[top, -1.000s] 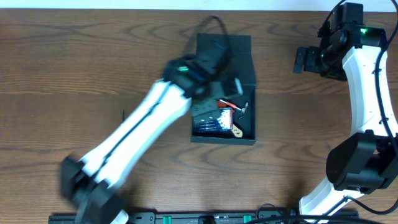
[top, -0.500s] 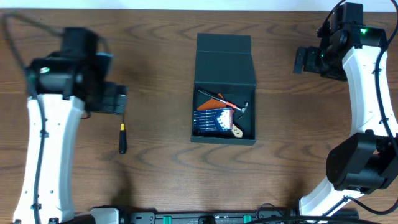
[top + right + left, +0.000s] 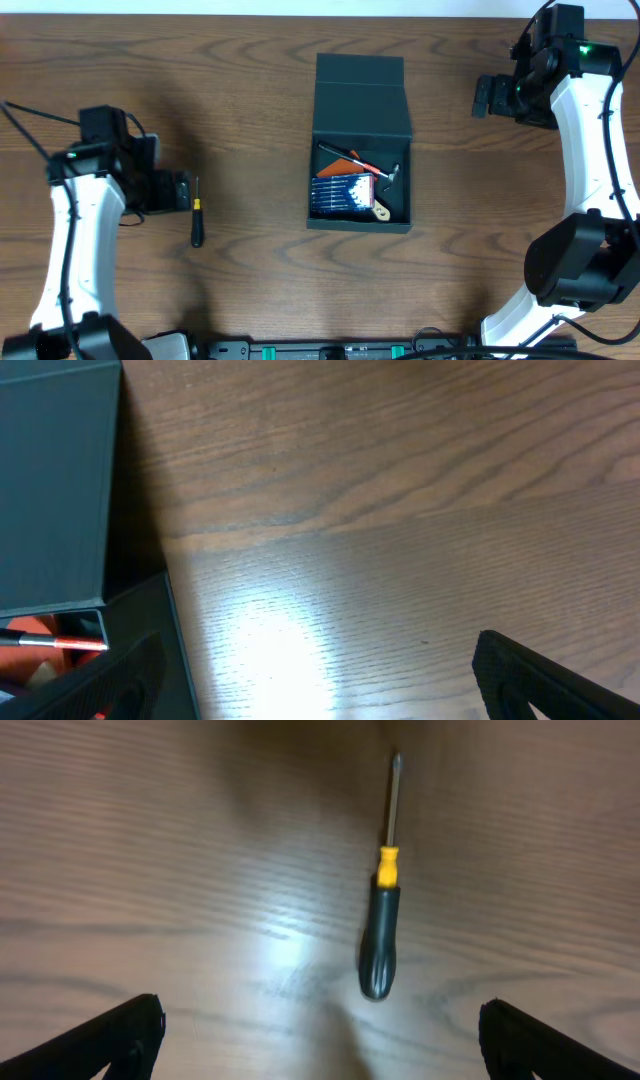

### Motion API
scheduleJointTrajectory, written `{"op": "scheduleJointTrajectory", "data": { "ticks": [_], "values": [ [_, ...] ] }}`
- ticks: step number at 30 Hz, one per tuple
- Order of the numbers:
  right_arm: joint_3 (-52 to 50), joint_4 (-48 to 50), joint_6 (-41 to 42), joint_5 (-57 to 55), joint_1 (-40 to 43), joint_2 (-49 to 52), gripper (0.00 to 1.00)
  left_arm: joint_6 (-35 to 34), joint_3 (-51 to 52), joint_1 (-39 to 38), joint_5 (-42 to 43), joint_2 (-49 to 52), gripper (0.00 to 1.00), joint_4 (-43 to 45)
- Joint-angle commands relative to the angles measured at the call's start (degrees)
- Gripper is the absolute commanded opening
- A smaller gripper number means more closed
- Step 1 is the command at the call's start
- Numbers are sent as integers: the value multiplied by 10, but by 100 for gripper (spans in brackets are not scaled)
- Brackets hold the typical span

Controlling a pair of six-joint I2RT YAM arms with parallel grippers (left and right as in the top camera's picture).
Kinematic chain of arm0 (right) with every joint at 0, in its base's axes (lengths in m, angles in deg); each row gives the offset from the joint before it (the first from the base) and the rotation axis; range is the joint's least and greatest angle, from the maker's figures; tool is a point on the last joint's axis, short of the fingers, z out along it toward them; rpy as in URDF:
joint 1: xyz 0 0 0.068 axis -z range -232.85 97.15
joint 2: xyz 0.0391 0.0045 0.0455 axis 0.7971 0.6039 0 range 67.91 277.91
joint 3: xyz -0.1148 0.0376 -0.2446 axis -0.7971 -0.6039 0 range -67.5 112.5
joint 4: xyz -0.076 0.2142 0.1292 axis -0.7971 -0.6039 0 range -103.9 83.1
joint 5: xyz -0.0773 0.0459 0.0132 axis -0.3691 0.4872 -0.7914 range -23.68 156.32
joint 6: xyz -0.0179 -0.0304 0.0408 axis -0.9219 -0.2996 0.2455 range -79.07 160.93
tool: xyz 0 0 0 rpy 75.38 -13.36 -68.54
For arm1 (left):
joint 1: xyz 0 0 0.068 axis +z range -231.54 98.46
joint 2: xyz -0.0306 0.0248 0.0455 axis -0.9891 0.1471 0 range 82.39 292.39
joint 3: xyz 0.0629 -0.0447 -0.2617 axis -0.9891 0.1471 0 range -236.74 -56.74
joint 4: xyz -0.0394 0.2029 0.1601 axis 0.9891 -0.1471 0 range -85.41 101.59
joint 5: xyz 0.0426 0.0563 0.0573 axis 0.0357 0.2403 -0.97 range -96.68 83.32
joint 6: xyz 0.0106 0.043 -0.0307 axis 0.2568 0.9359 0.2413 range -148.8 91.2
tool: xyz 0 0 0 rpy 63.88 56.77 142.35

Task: Pack container
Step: 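Move the left gripper back over the yellow-handled screwdriver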

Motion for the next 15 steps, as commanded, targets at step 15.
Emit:
{"op": "scheduleJointTrajectory", "data": {
  "ticks": [15],
  "values": [
    [0,1,-5,4,1,6,99,43,94,-21,18,94,98,114]
  ]
}}
